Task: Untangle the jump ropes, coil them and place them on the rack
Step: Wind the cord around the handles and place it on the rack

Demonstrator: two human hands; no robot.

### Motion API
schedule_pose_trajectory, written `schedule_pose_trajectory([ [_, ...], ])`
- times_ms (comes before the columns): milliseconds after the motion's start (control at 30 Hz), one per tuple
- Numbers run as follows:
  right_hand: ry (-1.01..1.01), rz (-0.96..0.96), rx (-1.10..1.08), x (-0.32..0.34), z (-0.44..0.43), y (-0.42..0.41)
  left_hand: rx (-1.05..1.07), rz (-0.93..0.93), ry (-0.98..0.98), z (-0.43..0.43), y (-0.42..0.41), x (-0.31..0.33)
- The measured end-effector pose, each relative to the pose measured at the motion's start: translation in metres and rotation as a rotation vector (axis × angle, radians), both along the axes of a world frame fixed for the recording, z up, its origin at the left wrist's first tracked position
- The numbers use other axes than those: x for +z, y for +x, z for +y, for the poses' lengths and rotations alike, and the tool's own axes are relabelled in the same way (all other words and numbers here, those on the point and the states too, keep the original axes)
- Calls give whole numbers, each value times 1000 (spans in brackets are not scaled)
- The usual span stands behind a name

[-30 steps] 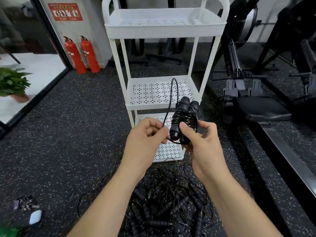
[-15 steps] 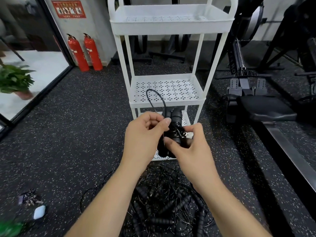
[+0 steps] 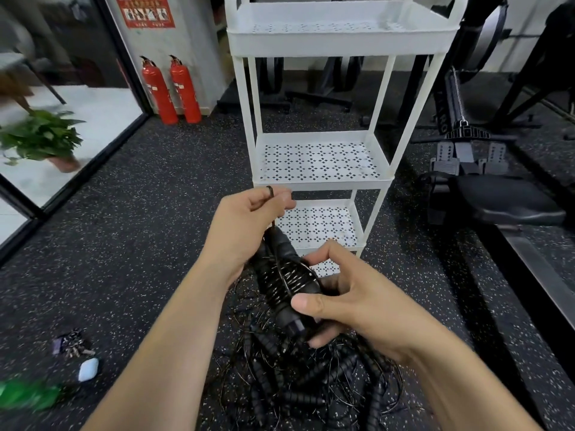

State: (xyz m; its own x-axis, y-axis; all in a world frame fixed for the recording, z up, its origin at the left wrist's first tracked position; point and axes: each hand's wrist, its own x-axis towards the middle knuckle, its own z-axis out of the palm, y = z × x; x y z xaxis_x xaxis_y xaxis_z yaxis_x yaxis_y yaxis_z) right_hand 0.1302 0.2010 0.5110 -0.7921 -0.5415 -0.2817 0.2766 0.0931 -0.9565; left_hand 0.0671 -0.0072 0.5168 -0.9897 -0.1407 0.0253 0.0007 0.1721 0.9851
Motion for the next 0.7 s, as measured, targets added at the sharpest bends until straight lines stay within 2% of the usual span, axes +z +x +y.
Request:
schedule_pose_trajectory([
  [67,-28,-2,46,4,9,-1,-25,-27,0,-5,-2,1],
  [167,-122,-9,136,9,17,1,-146,-182,132,-13,-5,-2],
  [300,-263,-8,18,14,18,-1,-210,-285,246,-12,-8,-22],
  [333,-271,11,-33,15,19,-3,-217,-269,155,-9,-8,-25],
  [433,-257,75,-187,14,21,-7,-211,-211,-415,-2,-4,-32],
  [467,-252,92,-238,14,22,-8,-213,-204,-491,1,-3,-32],
  [533,-252,121,-336,13,25,-11,-252,-208,-479,11,0,-28],
  [600,-249,154,-426,10,30,-16,-347,-209,-547,22,6,-19],
  [700,-219,196,-553,3,38,-25,-423,-131,-602,27,13,-14],
])
